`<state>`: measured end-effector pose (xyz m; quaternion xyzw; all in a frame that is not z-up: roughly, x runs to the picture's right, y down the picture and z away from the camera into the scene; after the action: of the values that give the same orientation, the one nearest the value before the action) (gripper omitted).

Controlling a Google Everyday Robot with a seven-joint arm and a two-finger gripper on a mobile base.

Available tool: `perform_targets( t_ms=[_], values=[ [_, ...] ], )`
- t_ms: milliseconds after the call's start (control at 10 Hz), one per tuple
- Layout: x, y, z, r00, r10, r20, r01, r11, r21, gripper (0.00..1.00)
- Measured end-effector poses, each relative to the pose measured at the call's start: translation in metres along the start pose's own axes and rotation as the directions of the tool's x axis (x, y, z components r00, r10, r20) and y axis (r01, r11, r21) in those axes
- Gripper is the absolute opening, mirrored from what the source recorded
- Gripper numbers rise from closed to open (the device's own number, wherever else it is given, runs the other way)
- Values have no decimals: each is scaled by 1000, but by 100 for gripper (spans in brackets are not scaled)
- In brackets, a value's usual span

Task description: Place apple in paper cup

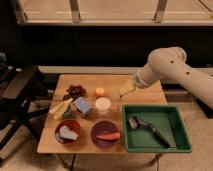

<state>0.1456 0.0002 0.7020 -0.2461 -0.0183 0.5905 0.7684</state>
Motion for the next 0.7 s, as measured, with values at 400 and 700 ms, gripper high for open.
perform_targets(
  t_ms=[400,700],
  values=[
    [-46,-8,30,985,164,48,-164,986,-4,80],
    [-71,-21,62,948,301,103,-307,950,59,80]
  ],
)
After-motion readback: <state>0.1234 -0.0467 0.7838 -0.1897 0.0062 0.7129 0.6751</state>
